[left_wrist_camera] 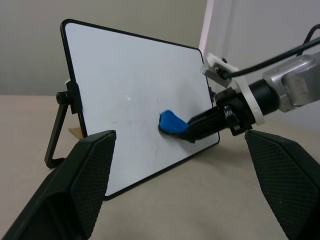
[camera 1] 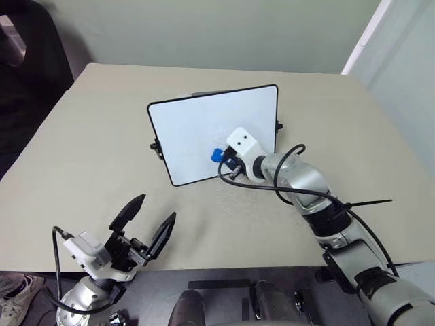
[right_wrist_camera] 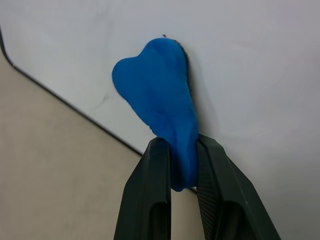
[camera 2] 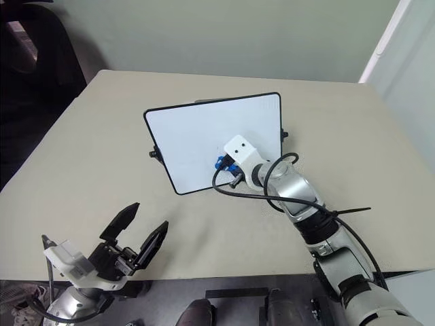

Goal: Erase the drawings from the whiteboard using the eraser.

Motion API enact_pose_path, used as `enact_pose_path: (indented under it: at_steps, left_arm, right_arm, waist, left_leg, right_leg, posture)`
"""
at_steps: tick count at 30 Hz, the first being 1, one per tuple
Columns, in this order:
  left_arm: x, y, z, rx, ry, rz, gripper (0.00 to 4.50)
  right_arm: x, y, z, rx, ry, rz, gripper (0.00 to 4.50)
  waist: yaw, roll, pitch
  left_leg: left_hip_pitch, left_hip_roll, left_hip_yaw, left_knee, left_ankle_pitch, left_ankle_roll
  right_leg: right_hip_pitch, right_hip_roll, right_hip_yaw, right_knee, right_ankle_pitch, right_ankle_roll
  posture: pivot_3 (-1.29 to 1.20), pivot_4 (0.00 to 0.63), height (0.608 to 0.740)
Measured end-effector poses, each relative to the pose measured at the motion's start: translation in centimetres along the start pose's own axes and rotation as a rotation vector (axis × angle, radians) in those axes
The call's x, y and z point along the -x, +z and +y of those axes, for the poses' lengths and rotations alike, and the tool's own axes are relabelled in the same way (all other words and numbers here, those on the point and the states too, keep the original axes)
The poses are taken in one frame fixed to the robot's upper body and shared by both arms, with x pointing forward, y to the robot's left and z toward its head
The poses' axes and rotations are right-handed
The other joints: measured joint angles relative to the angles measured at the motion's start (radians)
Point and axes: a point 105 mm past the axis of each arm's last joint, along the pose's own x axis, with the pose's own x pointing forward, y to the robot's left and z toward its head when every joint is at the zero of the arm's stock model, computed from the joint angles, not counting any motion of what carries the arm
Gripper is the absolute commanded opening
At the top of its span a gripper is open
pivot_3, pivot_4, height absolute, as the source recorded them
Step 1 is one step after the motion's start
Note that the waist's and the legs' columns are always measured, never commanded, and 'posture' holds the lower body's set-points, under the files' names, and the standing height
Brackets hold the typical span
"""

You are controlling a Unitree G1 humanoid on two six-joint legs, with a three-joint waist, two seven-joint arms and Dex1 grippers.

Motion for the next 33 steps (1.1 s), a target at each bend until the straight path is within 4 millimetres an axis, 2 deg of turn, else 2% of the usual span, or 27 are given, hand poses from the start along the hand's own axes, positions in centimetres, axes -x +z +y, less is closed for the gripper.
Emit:
enact_pose_path:
  at_steps: [5,7,10,12,17,18,24,29,31,33]
  left_arm:
    - [-0.2,0.1,0.0,-0.002,-0.002,-0.006,4.5]
    - [-0.2,0.1,0.0,-0.002,-0.002,-0.006,4.5]
    - [-0.2,0.0,0.1,-0.001,-0.001,-0.004,4.5]
    - [-0.1,0.0,0.1,0.0,-0.001,-0.004,4.5]
    - [0.1,-0.1,0.0,0.006,0.001,0.006,4.5]
    - [0.2,-0.2,0.0,0.007,0.002,0.01,4.5]
    - [0.3,-0.6,-0.7,0.032,-0.011,0.024,4.5]
    - [0.2,-0.9,-1.5,0.055,-0.032,0.024,4.5]
    - [0.1,-0.9,-1.8,0.06,-0.036,0.023,4.5]
    - [0.1,-0.8,-1.9,0.061,-0.037,0.022,4.5]
  right_arm:
    - [1.0,4.8,-2.2,0.003,-0.088,-0.159,0.42]
    - [1.4,5.3,-2.9,0.003,-0.117,-0.184,0.42]
    - [1.4,4.7,-2.9,0.0,-0.121,-0.18,0.42]
    - [1.5,3.3,-2.8,0.003,-0.129,-0.151,0.42]
    - [2.1,-2.2,-2.0,-0.064,-0.125,-0.02,0.42]
    - [2.3,-2.6,-2.0,-0.075,-0.131,-0.006,0.42]
    - [7.1,-4.1,-4.7,-0.184,-0.284,-0.007,0.42]
    - [11.3,-5.5,-6.1,-0.301,-0.39,-0.011,0.42]
    - [13.1,-6.7,-6.8,-0.359,-0.445,-0.007,0.42]
    - [14.4,-9.3,-7.1,-0.409,-0.486,0.067,0.42]
  waist:
    - [0.0,0.0,0.0]
    - [0.001,0.0,0.0]
    - [0.002,0.0,0.0]
    - [0.006,-0.001,-0.001]
    - [0.008,-0.001,-0.001]
    - [0.008,-0.001,-0.001]
    - [0.014,-0.001,-0.001]
    - [0.014,-0.001,-0.001]
    - [0.015,-0.002,-0.001]
    - [0.018,-0.002,-0.001]
  left_leg:
    - [0.0,0.0,0.0,0.0,0.0,0.001]
    - [0.0,0.0,0.0,0.0,0.0,0.001]
    - [0.0,0.0,0.0,0.0,0.0,0.0]
    - [0.001,0.0,0.0,0.0,0.0,0.0]
    - [-0.001,0.0,0.0,0.003,0.001,0.0]
    - [0.0,0.0,0.001,0.003,0.001,0.0]
    - [-0.002,0.0,0.001,0.003,0.0,0.0]
    - [-0.002,0.0,0.001,0.003,0.0,0.001]
    - [-0.001,0.0,0.001,0.002,-0.001,0.002]
    - [0.0,0.0,0.001,0.002,-0.002,0.003]
  right_leg:
    - [0.0,0.001,0.0,0.001,0.001,-0.002]
    - [0.0,0.001,0.0,0.001,0.002,-0.002]
    - [0.0,0.001,0.0,0.001,0.002,-0.003]
    - [0.001,0.001,0.0,0.001,0.002,-0.003]
    - [0.002,0.001,0.0,0.001,0.002,-0.003]
    - [0.002,0.001,0.0,0.001,0.002,-0.002]
    - [0.003,0.001,0.0,-0.001,0.002,-0.002]
    - [0.003,0.002,0.0,-0.002,0.0,0.002]
    - [0.004,0.002,0.0,-0.002,-0.001,0.003]
    - [0.007,0.002,0.0,-0.002,-0.003,0.006]
  posture:
    - [0.0,0.15,0.74]
    - [0.0,0.15,0.74]
    - [0.0,0.15,0.74]
    - [0.0,0.15,0.74]
    - [0.0,0.15,0.74]
    - [0.0,0.15,0.74]
    - [0.0,0.15,0.74]
    - [0.0,0.15,0.74]
    - [0.0,0.15,0.74]
    - [0.0,0.15,0.74]
